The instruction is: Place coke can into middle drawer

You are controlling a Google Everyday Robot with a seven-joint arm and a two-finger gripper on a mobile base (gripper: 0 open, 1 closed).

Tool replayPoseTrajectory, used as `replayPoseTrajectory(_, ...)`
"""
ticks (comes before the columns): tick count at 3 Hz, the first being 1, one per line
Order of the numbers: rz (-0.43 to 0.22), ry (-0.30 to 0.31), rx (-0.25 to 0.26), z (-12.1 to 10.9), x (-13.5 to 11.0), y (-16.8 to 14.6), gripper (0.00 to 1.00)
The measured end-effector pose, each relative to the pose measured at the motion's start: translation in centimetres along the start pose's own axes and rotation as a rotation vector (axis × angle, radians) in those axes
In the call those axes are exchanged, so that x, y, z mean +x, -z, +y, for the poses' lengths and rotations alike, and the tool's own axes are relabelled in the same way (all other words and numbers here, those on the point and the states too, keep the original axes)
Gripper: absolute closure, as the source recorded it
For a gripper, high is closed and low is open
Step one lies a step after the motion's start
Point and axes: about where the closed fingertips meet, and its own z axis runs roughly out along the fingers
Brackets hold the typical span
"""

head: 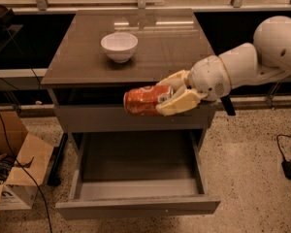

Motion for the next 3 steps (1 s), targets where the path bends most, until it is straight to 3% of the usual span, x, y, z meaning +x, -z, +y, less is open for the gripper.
replayPoseTrajectory(1, 0.044, -0.099, -0.031, -0.3, 5.1, -3.6, 1.0)
replayPoseTrajectory(2, 0.059, -0.179, 0.01, -1.7, 8.1, -5.9, 1.0)
replayPoseTrajectory(3, 0.053, -0.339, 0.111, -3.9, 11.4, -7.4, 1.0)
